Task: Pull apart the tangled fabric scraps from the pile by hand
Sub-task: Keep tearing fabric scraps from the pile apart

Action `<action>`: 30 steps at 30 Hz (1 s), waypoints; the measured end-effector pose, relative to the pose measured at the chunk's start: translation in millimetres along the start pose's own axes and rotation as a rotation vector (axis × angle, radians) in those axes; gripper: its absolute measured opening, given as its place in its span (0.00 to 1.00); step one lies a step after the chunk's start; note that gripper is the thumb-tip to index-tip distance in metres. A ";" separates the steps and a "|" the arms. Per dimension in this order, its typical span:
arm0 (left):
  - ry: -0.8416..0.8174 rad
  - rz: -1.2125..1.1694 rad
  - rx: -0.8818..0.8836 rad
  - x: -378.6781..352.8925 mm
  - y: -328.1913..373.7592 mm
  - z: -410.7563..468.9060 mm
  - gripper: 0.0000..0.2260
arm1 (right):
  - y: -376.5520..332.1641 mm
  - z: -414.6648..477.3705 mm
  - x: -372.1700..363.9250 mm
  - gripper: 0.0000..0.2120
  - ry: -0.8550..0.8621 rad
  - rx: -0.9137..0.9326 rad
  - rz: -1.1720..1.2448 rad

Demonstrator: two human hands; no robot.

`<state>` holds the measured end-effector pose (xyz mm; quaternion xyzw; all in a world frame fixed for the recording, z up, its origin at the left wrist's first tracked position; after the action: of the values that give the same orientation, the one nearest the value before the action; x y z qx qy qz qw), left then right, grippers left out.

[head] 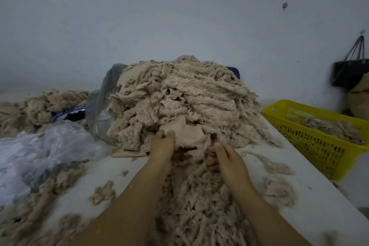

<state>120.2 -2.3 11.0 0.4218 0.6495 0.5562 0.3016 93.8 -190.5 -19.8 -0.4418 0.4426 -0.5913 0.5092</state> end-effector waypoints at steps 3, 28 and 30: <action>-0.018 0.255 -0.385 2.3 1.9 -27.9 0.16 | -5.9 -1.0 -4.7 0.16 -0.021 -0.024 0.029; -0.262 -0.622 0.011 13.5 -6.1 -63.1 0.11 | -11.1 0.9 13.3 0.23 0.208 -0.339 0.249; -0.187 -0.461 -0.100 20.8 -5.5 -58.4 0.14 | -12.7 -0.1 15.0 0.21 0.212 -0.341 0.312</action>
<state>59.1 -11.3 18.9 0.2967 0.6694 0.4627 0.4998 89.7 -204.3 -6.4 -0.3832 0.6496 -0.4655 0.4632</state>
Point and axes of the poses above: each hand's wrist, its own z-axis towards the middle knuckle, its own x-axis out of the back of the hand, y = z × x, the point moved 4 cm from there along z, towards the middle knuckle, and after that the axes turned 6 degrees about x, right-handed, at the moved point
